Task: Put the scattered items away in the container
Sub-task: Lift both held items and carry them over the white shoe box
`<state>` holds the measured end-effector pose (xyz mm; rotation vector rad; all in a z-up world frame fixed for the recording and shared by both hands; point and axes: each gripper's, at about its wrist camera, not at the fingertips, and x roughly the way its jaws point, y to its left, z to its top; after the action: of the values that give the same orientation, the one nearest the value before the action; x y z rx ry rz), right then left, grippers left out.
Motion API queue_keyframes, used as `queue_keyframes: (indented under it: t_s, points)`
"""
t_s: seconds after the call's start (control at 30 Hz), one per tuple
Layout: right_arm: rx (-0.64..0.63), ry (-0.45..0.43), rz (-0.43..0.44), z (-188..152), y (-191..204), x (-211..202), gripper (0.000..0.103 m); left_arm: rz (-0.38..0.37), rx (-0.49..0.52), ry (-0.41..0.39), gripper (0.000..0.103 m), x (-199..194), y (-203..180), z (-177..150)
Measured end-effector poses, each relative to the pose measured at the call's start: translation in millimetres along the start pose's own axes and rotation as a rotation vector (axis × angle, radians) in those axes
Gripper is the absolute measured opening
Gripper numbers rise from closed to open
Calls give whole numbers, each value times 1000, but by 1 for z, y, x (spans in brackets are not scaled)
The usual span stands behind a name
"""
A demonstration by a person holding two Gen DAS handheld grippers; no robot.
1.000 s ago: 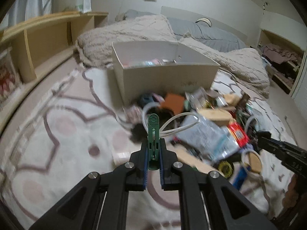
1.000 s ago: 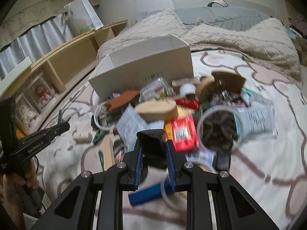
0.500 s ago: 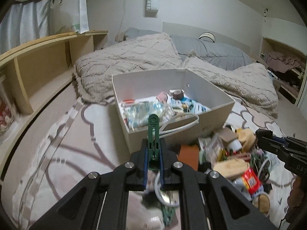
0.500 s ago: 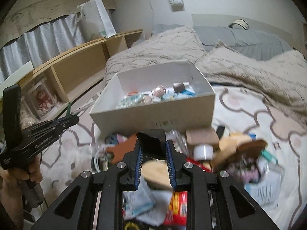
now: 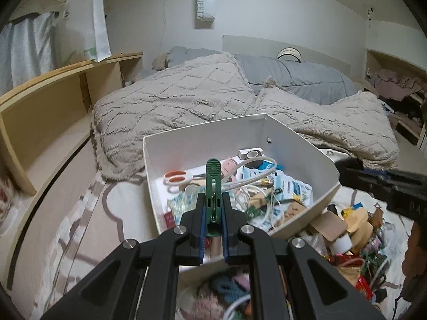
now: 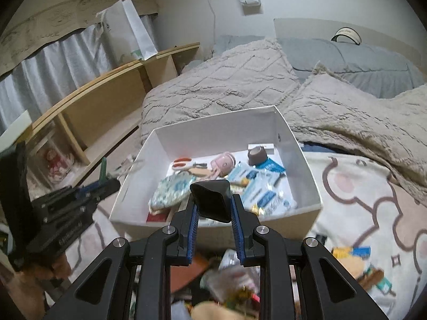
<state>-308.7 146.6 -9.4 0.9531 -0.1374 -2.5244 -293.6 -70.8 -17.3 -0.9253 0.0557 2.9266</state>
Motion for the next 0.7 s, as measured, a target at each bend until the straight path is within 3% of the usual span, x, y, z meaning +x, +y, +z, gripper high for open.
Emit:
queue_keyframes:
  t_s: [0.47,0.7]
  points:
    - [41,59,-47,66,-25,72,24,-12,-27,88,10,67,-3,44]
    - [105,158,-91,83,-47,112,24,13,-35,137,10,95,9,57]
